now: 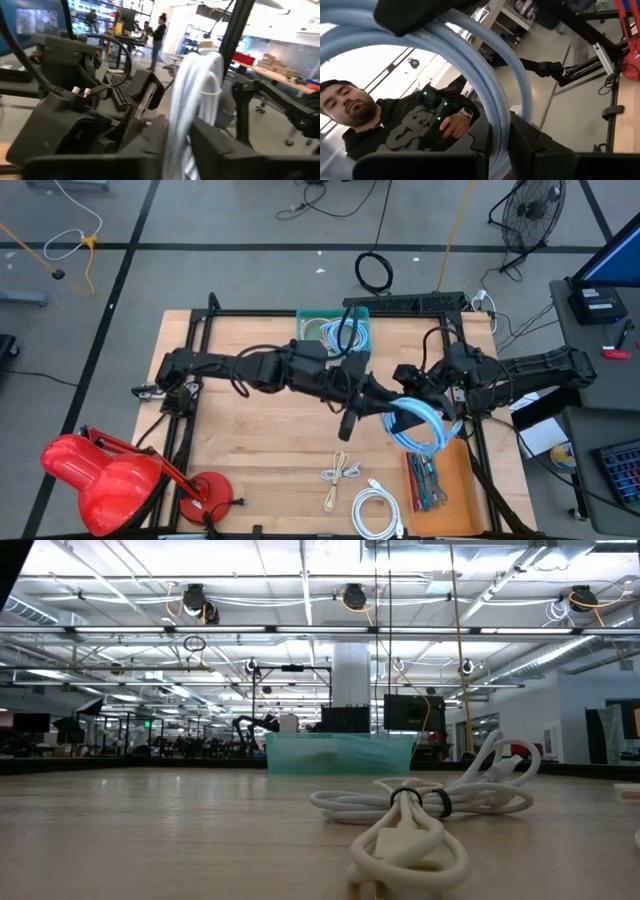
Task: Pick & Place USB Port
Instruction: Put the blue display cable into the blue bin
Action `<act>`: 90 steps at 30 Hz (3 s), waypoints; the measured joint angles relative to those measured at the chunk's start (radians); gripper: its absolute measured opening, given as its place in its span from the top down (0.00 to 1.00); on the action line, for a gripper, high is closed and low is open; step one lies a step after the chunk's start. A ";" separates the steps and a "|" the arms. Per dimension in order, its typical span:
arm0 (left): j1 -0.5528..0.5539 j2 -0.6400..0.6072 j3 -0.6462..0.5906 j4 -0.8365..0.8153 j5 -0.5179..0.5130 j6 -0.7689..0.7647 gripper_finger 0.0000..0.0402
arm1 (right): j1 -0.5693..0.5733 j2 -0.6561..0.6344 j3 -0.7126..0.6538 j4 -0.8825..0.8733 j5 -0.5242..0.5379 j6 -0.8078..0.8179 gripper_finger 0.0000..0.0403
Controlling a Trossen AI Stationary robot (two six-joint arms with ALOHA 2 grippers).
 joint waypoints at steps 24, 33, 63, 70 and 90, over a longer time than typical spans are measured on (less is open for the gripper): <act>-0.069 -0.090 0.001 -0.122 0.111 -0.169 0.94 | -0.076 -0.016 0.000 0.030 0.011 0.078 0.60; -0.155 -0.290 0.001 -1.009 -0.781 -0.226 0.94 | -0.125 -0.016 0.000 -0.032 -0.019 0.069 0.63; 0.789 0.026 -0.013 -0.910 0.263 0.183 0.94 | -0.081 -0.016 -0.082 -0.038 0.107 -0.016 0.65; 0.916 0.080 -0.013 -0.931 0.518 0.391 0.94 | -0.082 -0.016 -0.118 -0.036 0.170 0.007 0.65; 0.964 0.346 -0.013 -1.009 0.720 0.757 0.95 | -0.082 -0.015 -0.142 -0.015 0.402 0.007 0.65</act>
